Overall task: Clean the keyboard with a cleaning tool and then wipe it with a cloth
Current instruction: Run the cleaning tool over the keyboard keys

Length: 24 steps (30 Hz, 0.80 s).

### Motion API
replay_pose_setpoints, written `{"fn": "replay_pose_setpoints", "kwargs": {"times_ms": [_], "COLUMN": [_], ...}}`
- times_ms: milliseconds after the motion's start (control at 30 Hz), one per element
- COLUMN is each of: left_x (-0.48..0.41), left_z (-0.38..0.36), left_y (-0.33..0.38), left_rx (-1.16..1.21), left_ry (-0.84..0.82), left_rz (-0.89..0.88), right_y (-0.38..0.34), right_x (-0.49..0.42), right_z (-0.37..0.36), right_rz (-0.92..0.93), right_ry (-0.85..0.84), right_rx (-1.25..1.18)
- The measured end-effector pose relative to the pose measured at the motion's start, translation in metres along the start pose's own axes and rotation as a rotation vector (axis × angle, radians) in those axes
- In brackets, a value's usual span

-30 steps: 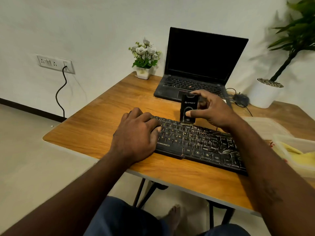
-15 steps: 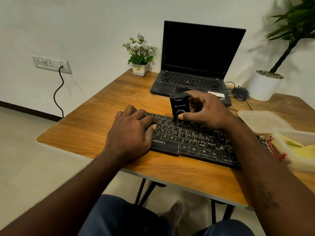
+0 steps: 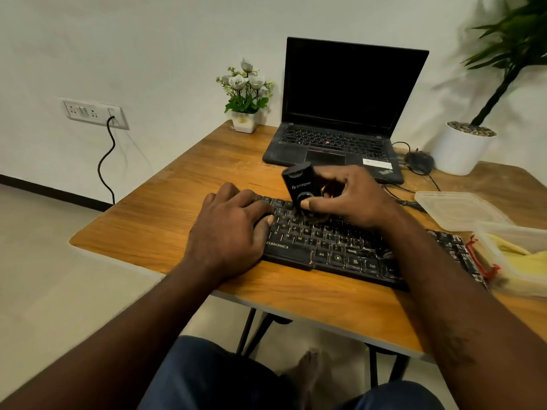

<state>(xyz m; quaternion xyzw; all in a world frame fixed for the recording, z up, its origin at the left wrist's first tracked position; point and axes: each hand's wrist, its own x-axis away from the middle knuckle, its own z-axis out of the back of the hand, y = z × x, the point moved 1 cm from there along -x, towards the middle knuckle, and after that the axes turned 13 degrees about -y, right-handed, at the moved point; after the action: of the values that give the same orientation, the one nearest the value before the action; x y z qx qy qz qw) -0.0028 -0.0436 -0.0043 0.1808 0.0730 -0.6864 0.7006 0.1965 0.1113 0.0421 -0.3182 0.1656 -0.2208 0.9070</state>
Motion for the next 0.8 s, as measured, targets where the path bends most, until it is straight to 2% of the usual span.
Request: {"fn": "replay_pose_setpoints", "kwargs": {"times_ms": [167, 300, 400, 533, 667, 800], "left_x": [-0.001, -0.001, -0.001, 0.0, 0.0, 0.0], "left_z": [-0.001, -0.001, -0.001, 0.0, 0.0, 0.0], "left_y": [-0.001, -0.001, -0.001, -0.001, 0.0, 0.0], "left_rx": [0.003, -0.002, -0.002, 0.002, -0.002, -0.007], "left_ry": [0.001, -0.003, -0.005, -0.009, -0.005, -0.01], "left_rz": [0.003, 0.002, 0.002, 0.002, 0.002, 0.003], "right_y": [0.0, 0.0, 0.001, -0.001, 0.0, -0.005], "right_x": [-0.001, 0.001, -0.001, 0.002, -0.001, -0.001], "right_z": [-0.001, -0.002, 0.0, 0.0, -0.001, -0.01], "right_rz": [0.005, 0.018, 0.01, 0.018, -0.004, 0.068], "right_ry": [0.089, 0.006, 0.087, -0.014, 0.175, 0.074], "right_rx": [0.068, 0.045, 0.095, 0.05, 0.155, 0.123]}}
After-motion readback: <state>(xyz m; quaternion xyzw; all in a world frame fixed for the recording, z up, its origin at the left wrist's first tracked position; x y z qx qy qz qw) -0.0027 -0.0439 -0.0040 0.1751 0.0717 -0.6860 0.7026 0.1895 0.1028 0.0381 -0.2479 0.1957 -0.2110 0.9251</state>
